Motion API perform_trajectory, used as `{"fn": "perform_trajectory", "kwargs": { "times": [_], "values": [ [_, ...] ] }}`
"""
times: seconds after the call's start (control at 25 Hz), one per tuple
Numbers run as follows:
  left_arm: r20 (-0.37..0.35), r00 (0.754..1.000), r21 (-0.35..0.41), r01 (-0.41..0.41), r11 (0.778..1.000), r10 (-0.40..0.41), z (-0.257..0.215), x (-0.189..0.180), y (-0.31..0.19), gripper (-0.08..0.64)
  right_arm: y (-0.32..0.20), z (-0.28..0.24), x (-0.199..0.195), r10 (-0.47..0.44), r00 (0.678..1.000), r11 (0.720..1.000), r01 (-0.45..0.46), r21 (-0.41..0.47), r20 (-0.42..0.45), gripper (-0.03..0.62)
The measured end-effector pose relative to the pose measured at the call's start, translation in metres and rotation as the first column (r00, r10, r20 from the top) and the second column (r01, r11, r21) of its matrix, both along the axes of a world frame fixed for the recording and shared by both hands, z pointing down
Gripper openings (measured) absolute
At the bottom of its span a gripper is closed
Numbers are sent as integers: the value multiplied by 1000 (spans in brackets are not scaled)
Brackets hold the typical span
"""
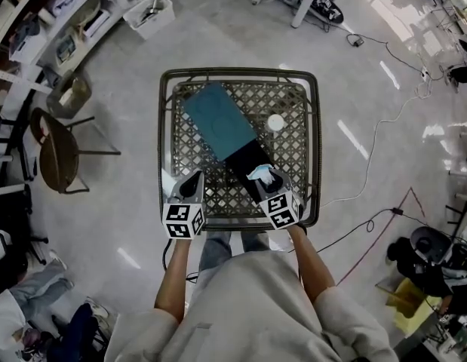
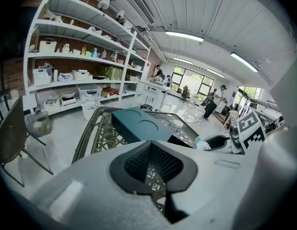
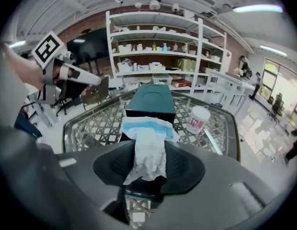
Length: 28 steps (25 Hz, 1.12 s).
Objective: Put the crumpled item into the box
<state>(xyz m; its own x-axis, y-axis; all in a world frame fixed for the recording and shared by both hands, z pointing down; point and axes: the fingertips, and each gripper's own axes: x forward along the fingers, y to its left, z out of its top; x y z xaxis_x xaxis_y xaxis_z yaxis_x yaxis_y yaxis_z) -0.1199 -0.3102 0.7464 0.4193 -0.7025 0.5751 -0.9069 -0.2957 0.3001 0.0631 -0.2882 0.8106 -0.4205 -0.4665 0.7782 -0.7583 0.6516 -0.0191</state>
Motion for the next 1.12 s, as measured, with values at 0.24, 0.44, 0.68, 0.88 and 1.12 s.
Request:
{"fn": "perform_trajectory", "kwargs": {
  "times": [0.24,0.44,0.68,0.88,1.12],
  "values": [
    [-1,1000,-7,21,1000,-21,3,-11,4,6,1,27,-16,-197,969,980,193,-38,-152,164],
    [-2,999,-6,35,999,-35,3,-18,5,6,-12,41,-25,-158,977,985,145,-96,-145,166],
    [-1,999,-5,42,999,-42,2,-23,5,6,-28,54,-34,-121,984,983,100,-154,-130,166],
    [0,999,-1,34,999,-34,0,-21,4,6,-39,64,-35,-91,985,977,60,-203,-148,167],
    [-3,1000,1,28,1000,-28,1,-20,7,6,-32,83,-36,-112,979,961,63,-270,-168,170]
  ]
}}
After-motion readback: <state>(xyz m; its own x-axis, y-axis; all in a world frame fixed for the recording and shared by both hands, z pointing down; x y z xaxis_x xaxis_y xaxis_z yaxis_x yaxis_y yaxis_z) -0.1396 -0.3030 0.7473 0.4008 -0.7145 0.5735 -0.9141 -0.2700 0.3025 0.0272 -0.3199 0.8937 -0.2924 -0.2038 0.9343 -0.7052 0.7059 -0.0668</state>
